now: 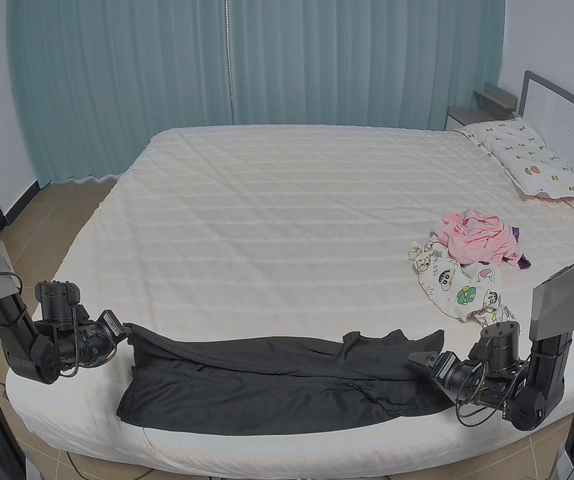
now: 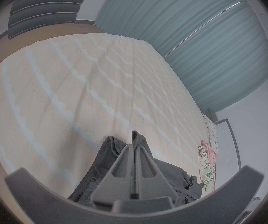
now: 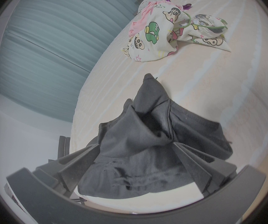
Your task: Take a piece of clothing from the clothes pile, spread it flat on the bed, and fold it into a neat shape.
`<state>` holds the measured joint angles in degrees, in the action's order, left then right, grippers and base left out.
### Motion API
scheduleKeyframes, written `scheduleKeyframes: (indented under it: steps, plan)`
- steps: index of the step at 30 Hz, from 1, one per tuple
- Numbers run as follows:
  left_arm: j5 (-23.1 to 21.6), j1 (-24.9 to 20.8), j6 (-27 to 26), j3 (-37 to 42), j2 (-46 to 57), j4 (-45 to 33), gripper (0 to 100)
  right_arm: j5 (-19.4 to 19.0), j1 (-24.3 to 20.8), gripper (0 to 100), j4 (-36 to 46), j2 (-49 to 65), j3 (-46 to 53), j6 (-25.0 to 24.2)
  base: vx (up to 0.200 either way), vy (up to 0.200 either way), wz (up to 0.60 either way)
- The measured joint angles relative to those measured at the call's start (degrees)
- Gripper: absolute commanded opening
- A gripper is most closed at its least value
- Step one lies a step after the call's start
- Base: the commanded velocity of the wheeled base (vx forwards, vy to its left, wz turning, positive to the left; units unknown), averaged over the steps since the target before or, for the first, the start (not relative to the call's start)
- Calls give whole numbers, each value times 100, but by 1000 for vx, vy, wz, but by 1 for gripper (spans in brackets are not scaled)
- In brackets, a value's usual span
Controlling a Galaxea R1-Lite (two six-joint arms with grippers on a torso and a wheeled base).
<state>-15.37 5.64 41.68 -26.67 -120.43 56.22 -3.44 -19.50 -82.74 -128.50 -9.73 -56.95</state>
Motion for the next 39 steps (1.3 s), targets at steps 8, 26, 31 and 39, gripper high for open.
scheduleKeyframes:
  steps: [8,26,31,39]
  plan:
    - [0,-22,4,5,0,0,0,101,-205,100,7,-39,-41,-129,0,0,0]
    - [7,-22,2,2,43,0,0,650,-332,0,148,-424,-744,-118,0,0,0]
    - [16,-22,-5,-48,102,2,0,650,-284,0,132,-344,-739,-112,0,0,0]
    - [167,-17,-11,-354,177,-37,0,628,-65,0,148,-35,-1030,-94,0,0,0]
